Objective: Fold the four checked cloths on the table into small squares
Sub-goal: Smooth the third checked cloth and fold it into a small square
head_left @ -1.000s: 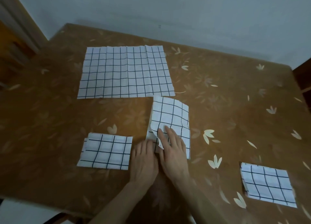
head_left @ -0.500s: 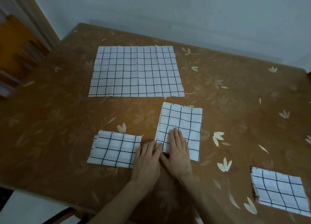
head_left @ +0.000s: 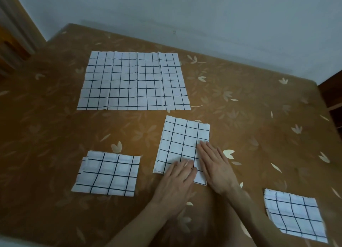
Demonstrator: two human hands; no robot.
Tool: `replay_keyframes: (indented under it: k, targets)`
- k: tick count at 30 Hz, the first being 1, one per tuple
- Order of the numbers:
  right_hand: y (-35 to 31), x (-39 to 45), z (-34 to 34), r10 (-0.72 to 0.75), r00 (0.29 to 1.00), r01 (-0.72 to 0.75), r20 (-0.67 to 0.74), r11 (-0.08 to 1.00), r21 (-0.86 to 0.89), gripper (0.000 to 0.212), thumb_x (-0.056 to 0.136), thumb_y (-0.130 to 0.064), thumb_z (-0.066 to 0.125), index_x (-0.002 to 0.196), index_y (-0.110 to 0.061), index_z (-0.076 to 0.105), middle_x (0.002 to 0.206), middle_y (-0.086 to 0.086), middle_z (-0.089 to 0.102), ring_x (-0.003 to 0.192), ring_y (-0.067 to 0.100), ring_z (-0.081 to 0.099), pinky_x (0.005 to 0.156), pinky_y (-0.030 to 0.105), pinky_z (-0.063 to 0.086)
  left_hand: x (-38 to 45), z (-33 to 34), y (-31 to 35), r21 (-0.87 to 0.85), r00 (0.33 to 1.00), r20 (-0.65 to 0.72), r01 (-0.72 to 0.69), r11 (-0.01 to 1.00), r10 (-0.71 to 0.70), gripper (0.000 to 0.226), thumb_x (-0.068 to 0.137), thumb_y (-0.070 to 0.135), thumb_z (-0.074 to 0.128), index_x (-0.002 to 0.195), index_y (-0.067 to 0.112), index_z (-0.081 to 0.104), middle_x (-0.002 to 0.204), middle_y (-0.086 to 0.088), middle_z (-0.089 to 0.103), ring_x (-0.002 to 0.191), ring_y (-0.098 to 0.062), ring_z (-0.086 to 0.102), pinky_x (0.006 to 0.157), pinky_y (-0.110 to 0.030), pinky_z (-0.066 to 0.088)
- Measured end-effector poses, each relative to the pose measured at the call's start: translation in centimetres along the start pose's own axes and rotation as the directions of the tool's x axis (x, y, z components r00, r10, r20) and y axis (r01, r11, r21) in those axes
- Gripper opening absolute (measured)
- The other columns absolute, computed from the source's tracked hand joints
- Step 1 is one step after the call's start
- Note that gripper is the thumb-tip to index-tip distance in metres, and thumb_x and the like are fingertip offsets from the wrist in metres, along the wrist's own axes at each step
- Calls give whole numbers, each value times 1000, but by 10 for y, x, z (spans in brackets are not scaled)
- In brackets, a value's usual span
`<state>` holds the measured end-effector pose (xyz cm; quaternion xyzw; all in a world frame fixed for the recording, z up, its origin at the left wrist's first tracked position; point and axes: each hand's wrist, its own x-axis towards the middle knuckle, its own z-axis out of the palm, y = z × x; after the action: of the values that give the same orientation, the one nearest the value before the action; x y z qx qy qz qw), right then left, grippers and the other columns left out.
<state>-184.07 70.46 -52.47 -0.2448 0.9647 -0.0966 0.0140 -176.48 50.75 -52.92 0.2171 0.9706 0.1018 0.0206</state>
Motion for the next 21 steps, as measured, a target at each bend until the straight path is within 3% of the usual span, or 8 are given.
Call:
replay_keyframes:
  k: [4, 8, 11, 17, 21]
  targets:
    - [25, 11, 2, -39, 998, 40, 47, 999, -24, 59, 110, -48, 30, 162, -22, 29, 167, -6, 30, 156, 14, 26, 126, 43, 17, 6, 10, 6, -21, 997, 47, 61, 998, -60, 57, 106, 49, 29, 156, 23, 40, 164, -5, 37, 153, -26, 30, 121, -49, 32]
    - [46, 22, -4, -99, 987, 103, 127, 995, -19, 66, 109, -60, 28, 165, -28, 14, 172, -11, 11, 159, 7, 4, 129, 45, 5, 3, 14, 4, -35, 995, 72, 72, 997, -70, 66, 106, 63, 25, 162, 29, 24, 170, -1, 22, 158, -23, 12, 121, -49, 12]
    - [56, 30, -10, -136, 976, 143, 169, 989, -31, 67, 108, -62, 22, 165, -32, 5, 173, -14, 3, 158, 4, -3, 130, 46, 2, 2, 14, 2, -6, 995, 88, 38, 999, -37, 70, 103, 70, 25, 163, 33, 20, 171, -4, 18, 158, -27, 10, 121, -52, 11]
    - [70, 52, -10, -62, 994, 58, 90, 997, 41, 65, 107, -64, 23, 164, -32, 21, 170, -15, 20, 159, 6, 5, 128, 50, 12, 1, 13, 1, 16, 996, 80, -28, 999, 26, 68, 103, 70, 24, 163, 40, 10, 172, -11, 8, 158, -34, 4, 119, -58, 11]
    - [79, 67, -9, -36, 993, 37, 112, 999, -1, 68, 105, -67, 21, 165, -37, 11, 172, -17, 12, 159, 7, -3, 128, 54, 7, 1, 11, 2, 33, 998, 56, -35, 999, 33, 66, 104, 69, 25, 162, 41, 10, 171, -13, 11, 157, -36, 7, 118, -58, 11]
